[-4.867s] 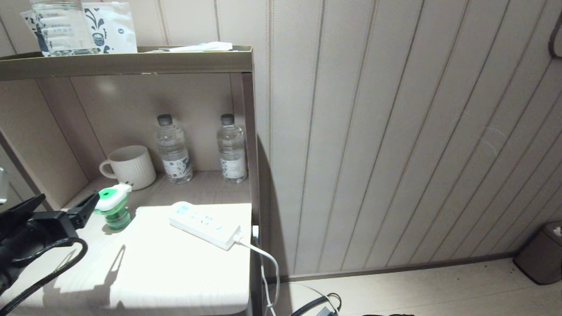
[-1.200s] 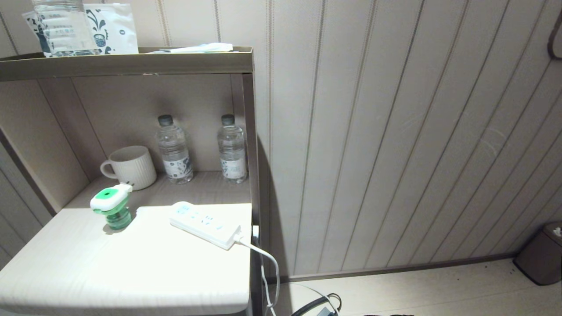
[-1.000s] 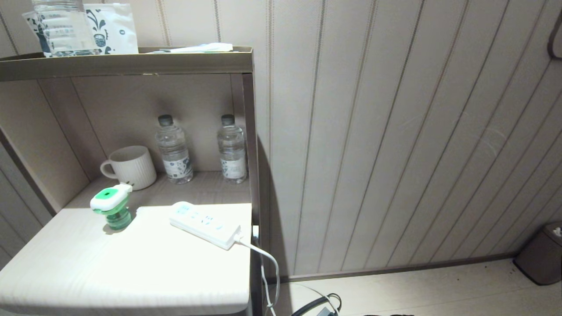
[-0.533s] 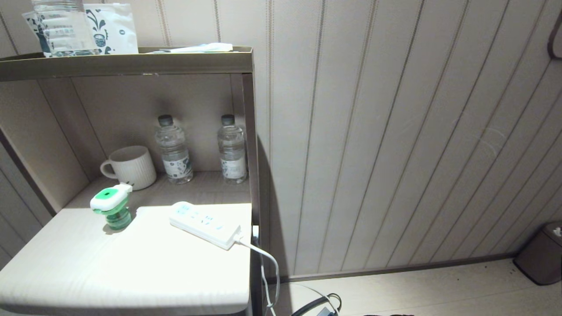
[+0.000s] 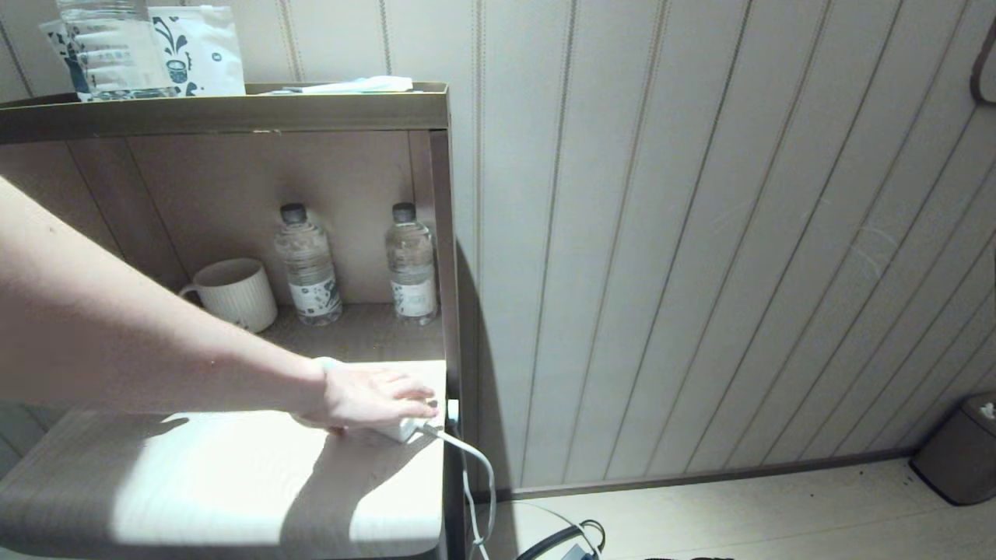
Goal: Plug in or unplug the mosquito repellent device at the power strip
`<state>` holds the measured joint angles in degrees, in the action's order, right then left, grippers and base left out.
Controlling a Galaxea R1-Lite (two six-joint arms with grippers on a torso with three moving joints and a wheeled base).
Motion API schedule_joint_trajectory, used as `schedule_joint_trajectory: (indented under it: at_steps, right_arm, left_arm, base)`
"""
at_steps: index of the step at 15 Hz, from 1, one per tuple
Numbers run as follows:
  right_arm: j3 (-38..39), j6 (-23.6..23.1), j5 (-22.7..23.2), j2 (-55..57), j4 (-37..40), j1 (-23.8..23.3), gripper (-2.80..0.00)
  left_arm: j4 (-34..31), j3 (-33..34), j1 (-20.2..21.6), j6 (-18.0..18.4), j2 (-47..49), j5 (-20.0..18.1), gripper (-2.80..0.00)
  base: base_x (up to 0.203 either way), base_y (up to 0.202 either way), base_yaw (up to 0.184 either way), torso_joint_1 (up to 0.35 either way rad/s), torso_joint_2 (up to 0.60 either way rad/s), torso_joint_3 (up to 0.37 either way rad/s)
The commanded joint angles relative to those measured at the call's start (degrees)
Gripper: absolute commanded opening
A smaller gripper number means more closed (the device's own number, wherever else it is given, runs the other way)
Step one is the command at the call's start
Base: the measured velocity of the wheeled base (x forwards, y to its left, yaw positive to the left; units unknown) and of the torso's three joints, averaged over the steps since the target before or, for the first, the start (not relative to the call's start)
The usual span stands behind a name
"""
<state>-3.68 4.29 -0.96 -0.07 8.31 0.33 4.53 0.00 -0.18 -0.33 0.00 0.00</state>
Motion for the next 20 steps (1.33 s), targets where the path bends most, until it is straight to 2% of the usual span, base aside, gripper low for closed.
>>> schedule_joint_trajectory:
  at_steps: [1, 20]
  right_arm:
    - [-0.01, 0.02, 0.00, 0.07, 0.04, 0.02, -2.80]
    - [-0.01, 0.02, 0.00, 0.07, 0.04, 0.05, -2.80]
  left_arm:
    - [0.04, 0.00, 0.01, -0.02, 0.09, 0.00, -2.80]
    - [0.04, 0.00, 0.01, -0.02, 0.09, 0.00, -2.80]
  base:
    - [0.000, 0.000, 0.000, 0.000, 0.00, 0.000]
    - [0.000, 0.000, 0.000, 0.000, 0.00, 0.000]
